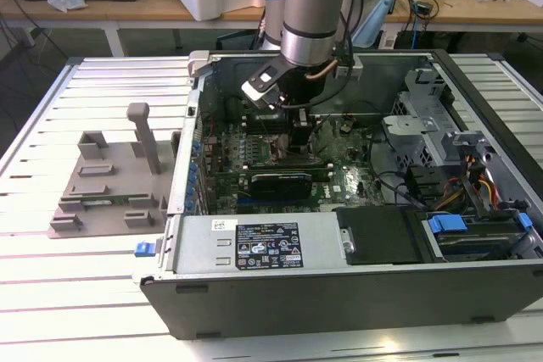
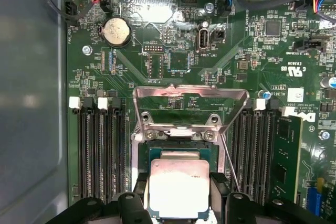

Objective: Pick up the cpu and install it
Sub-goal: 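Place the cpu into insertion slot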

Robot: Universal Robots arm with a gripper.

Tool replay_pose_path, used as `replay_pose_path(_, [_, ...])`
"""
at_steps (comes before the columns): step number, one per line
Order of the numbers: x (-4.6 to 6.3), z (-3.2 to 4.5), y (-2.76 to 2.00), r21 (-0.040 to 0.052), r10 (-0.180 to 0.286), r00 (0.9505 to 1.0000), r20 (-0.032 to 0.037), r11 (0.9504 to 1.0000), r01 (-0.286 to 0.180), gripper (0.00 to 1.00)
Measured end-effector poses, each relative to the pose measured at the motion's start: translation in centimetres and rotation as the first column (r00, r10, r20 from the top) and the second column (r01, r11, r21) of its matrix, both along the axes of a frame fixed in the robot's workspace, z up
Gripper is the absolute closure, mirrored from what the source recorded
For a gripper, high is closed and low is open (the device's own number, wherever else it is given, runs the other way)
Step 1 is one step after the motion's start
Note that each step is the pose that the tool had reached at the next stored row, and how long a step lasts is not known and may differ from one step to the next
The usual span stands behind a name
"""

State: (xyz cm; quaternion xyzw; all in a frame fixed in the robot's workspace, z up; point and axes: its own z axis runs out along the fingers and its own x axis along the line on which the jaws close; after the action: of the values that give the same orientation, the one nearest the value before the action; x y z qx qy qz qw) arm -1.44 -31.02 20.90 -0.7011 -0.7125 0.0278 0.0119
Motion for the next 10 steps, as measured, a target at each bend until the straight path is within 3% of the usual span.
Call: replay_pose_path(10, [-0.03, -0.62, 0.00, 0.0001, 0.000, 1.0000, 0.0000, 1.0000, 0.000, 0.45])
